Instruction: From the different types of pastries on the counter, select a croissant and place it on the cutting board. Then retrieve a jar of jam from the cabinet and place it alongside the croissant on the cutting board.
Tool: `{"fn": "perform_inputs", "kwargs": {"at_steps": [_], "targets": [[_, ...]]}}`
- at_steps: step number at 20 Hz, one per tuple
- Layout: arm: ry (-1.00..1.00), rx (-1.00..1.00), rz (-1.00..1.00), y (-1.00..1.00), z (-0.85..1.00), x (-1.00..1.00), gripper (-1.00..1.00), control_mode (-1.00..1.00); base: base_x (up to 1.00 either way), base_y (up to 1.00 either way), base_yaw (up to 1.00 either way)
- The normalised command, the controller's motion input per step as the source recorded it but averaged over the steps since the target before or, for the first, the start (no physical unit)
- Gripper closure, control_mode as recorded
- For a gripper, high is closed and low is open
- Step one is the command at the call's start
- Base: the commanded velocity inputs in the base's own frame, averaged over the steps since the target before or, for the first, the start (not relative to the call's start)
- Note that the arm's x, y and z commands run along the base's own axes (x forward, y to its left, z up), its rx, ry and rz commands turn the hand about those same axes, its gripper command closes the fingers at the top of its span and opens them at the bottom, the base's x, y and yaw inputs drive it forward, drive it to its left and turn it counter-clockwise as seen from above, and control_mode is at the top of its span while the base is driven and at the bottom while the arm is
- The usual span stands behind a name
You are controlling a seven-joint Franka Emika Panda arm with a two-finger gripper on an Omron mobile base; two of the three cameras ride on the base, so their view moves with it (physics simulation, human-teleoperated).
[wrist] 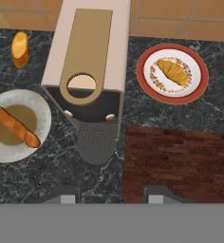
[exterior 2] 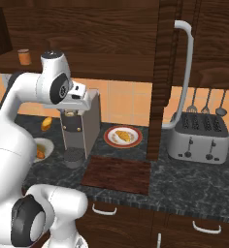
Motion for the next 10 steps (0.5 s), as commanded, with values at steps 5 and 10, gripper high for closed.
{"fn": "perform_inputs", "kwargs": {"at_steps": [5, 10], "targets": [[-0.05, 0.0, 0.0, -0.2, -0.12, -0.03, -1.0, -1.0, 0.0, 0.0, 0.0], [-0.04, 0.03, -0.01, -1.0, -0.46, 0.05, -1.0, -1.0, 0.0, 0.0, 0.0]]}}
